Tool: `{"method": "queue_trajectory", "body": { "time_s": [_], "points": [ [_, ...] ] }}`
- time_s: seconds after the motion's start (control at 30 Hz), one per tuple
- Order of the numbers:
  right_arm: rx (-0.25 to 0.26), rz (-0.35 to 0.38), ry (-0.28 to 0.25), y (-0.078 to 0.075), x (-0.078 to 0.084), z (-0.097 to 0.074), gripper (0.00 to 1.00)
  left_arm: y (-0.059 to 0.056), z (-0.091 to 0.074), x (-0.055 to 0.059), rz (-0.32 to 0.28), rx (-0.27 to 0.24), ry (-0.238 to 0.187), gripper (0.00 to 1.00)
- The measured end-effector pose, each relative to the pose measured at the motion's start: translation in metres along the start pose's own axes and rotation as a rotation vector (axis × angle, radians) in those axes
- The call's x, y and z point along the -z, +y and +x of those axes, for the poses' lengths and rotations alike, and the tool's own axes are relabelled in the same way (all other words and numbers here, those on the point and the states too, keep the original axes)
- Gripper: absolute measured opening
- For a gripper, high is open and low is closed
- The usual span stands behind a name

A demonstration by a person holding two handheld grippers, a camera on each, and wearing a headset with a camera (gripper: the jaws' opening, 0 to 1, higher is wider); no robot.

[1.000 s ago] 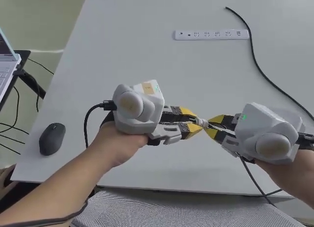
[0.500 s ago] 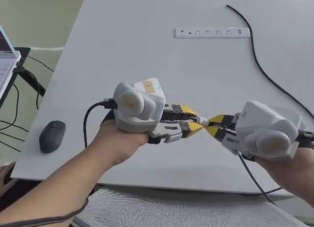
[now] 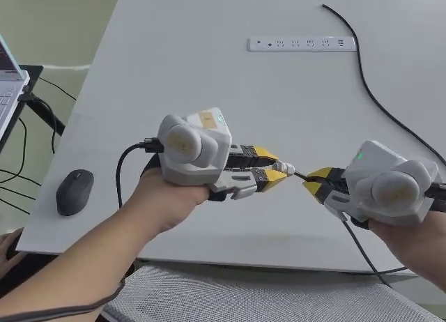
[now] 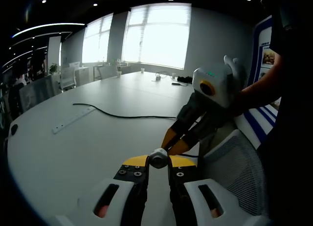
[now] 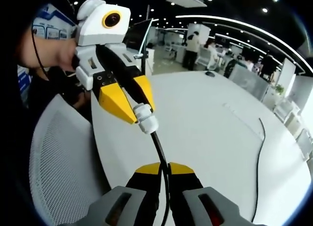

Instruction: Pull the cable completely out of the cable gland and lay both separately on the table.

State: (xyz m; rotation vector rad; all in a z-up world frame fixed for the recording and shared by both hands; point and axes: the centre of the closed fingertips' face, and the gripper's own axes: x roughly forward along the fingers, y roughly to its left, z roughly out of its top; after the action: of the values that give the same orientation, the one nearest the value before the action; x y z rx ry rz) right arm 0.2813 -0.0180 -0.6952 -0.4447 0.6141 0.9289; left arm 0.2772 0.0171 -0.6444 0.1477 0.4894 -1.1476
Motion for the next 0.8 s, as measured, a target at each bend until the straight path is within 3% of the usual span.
{"method": "queue_trajectory", "body": {
  "time_s": [0.27, 0.47, 0.8],
  "points": [
    [0.014, 0.018, 0.024, -0.003, 0.014, -0.005, 0.0, -0.002, 0.0, 0.005, -0.003, -0.005, 0.004, 0.15],
    [0.03, 0.013, 0.026, -0.007, 0.014, -0.008, 0.0, -0.006, 0.002, 0.008, -0.005, -0.001, 0.002, 0.16],
    [0.038, 0.003, 0.036, -0.011, 0.008, -0.007, 0.0, -0.003, -0.001, 0.011, -0.019, -0.002, -0.002, 0.16]
  ]
}}
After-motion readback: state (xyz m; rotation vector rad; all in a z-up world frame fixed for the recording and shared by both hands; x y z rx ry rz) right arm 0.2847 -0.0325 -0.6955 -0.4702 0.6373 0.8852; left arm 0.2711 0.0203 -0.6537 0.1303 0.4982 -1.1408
